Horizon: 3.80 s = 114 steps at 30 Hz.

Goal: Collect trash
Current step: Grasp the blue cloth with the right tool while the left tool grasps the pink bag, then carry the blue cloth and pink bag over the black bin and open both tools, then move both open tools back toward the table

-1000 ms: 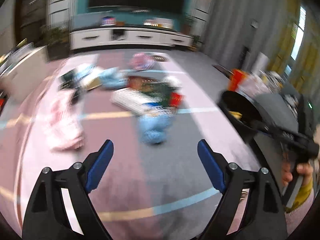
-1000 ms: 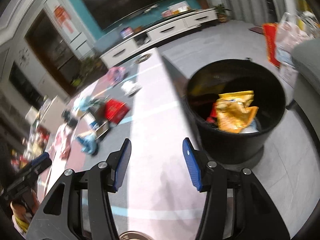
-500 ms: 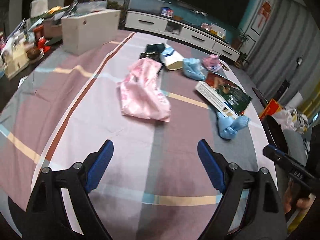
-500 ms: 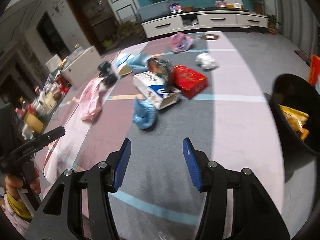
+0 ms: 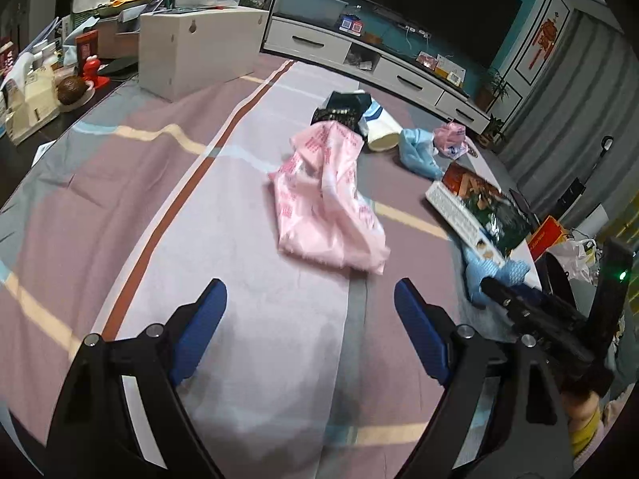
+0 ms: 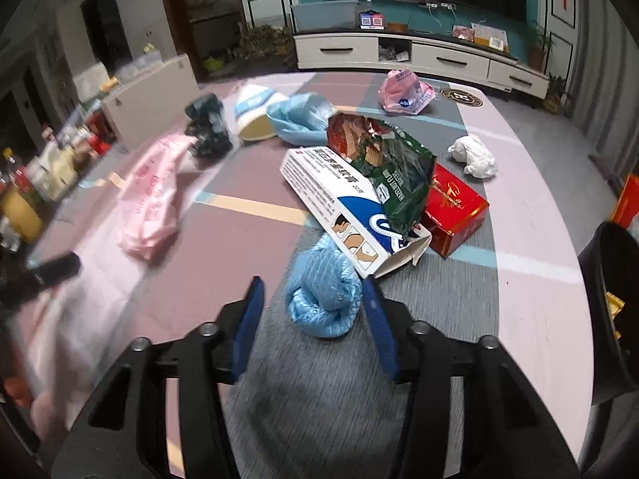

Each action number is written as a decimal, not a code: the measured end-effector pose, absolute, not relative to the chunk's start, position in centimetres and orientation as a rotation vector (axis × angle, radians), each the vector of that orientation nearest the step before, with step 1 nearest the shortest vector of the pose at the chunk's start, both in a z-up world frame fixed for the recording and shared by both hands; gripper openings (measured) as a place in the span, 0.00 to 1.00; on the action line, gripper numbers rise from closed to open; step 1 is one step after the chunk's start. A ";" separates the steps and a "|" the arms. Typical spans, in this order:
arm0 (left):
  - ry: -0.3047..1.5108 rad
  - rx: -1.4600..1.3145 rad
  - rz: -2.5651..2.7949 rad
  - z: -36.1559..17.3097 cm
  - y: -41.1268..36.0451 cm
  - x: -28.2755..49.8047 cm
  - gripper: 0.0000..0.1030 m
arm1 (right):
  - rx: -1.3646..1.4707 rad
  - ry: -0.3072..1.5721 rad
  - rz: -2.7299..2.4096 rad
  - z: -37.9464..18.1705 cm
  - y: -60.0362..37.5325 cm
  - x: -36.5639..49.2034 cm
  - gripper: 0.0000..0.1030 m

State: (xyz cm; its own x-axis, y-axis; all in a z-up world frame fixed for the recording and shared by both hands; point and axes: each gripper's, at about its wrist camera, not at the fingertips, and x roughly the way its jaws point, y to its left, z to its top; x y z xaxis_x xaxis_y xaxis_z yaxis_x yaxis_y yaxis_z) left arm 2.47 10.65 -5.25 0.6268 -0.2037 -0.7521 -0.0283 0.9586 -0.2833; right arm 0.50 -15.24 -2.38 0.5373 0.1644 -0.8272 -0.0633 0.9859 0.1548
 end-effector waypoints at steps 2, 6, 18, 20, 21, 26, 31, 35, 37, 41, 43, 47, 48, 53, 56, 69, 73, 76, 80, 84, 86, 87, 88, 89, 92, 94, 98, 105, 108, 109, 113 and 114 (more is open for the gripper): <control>0.888 -0.268 -0.093 -5.4 10.5 3.6 0.84 | 0.085 0.994 0.127 -2.6 -15.1 0.6 0.25; 0.892 -0.254 -0.090 -5.7 9.8 5.7 0.84 | 0.159 1.008 0.170 -2.4 -15.9 0.2 0.18; 0.917 -0.233 -0.023 -6.9 8.3 9.9 0.47 | 0.569 0.838 0.449 4.1 -21.9 -3.3 0.17; 0.927 -0.235 -0.025 -7.2 8.1 10.2 0.31 | 0.566 0.823 0.449 4.7 -22.2 -3.4 0.17; 0.929 -0.231 -0.027 -7.3 8.0 10.2 0.22 | 0.564 0.820 0.444 4.9 -22.3 -3.5 0.17; 0.913 -0.255 -0.045 -6.4 8.1 9.2 0.06 | 0.583 0.807 0.436 5.2 -22.9 -4.1 0.17; 0.884 -0.252 -0.084 -4.5 8.2 6.4 0.06 | 0.592 0.800 0.431 5.2 -23.4 -4.7 0.17; 0.894 -0.231 -0.099 -3.3 7.7 4.0 0.06 | 0.601 0.788 0.417 5.4 -24.1 -5.2 0.17; 0.905 -0.229 -0.115 -2.9 7.5 3.1 0.06 | 0.601 0.779 0.401 5.7 -24.5 -5.6 0.17; 0.917 -0.226 -0.164 -1.8 6.3 1.7 0.06 | 0.587 0.770 0.348 6.2 -25.4 -6.5 0.17; 0.907 -0.218 -0.193 -1.1 5.4 1.1 0.06 | 0.586 0.764 0.327 6.3 -26.0 -7.1 0.17; 0.879 -0.188 -0.265 0.7 2.9 0.2 0.06 | 0.582 0.738 0.284 6.6 -27.6 -8.2 0.17; 0.872 -0.177 -0.291 1.1 2.1 0.0 0.06 | 0.587 0.729 0.274 6.6 -28.2 -8.6 0.17; 0.847 -0.113 -0.390 2.8 -2.2 -0.5 0.06 | 0.600 0.693 0.208 6.9 -30.7 -10.0 0.17; 0.837 -0.065 -0.448 3.5 -5.2 -0.6 0.06 | 0.616 0.671 0.162 6.8 -32.6 -11.2 0.17; 0.814 0.067 -0.663 4.5 -17.5 0.0 0.07 | 0.692 0.600 -0.103 4.9 -40.9 -16.3 0.17; 0.825 0.080 -0.736 4.0 -21.4 0.9 0.07 | 0.732 0.594 -0.201 3.6 -43.6 -17.7 0.17; 0.832 0.101 -0.794 3.6 -24.6 1.7 0.07 | 0.771 0.596 -0.251 2.2 -45.5 -18.2 0.18; 0.848 0.138 -0.847 2.2 -29.1 2.8 0.07 | 0.795 0.610 -0.287 0.6 -46.9 -18.3 0.18; 0.857 0.163 -0.870 0.6 -32.8 3.4 0.08 | 0.798 0.634 -0.313 -0.7 -47.7 -17.8 0.19; 0.856 0.185 -0.866 0.0 -34.1 3.6 0.08 | 0.791 0.644 -0.327 -1.0 -47.9 -17.4 0.19; 0.855 0.205 -0.861 -0.4 -34.9 3.7 0.08 | 0.790 0.648 -0.332 -1.4 -48.1 -17.2 0.20; 0.852 0.219 -0.856 -0.6 -35.4 3.8 0.08 | 0.791 0.650 -0.334 -1.5 -48.3 -17.2 0.20; 0.850 0.239 -0.851 -0.9 -36.0 3.9 0.09 | 0.791 0.654 -0.342 -1.8 -48.5 -17.0 0.20; 0.842 0.270 -0.851 -1.4 -36.8 3.9 0.19 | 0.792 0.661 -0.352 -2.2 -48.8 -16.7 0.21; 0.828 0.283 -0.847 -1.4 -37.1 3.8 0.33 | 0.793 0.662 -0.361 -2.3 -48.9 -16.6 0.29; 0.807 0.296 -0.840 -1.1 -36.6 3.4 0.49 | 0.813 0.659 -0.368 -2.2 -49.0 -17.1 0.43; 0.800 0.279 -0.798 -0.4 -33.7 2.7 0.77 | 0.781 0.664 -0.368 -0.5 -47.7 -17.8 0.61; 0.810 0.270 -0.773 -0.3 -31.6 2.0 0.81 | 0.755 0.681 -0.355 0.1 -46.6 -17.9 0.67; 0.816 0.269 -0.763 -0.3 -30.7 1.7 0.82 | 0.751 0.687 -0.351 0.2 -46.3 -17.9 0.70; 0.840 0.282 -0.703 -0.7 -26.9 0.2 0.86 | 0.722 0.715 -0.323 0.7 -44.5 -17.8 0.77; 0.849 0.276 -0.686 -0.9 -25.4 -0.2 0.87 | 0.718 0.724 -0.312 0.8 -44.0 -17.7 0.77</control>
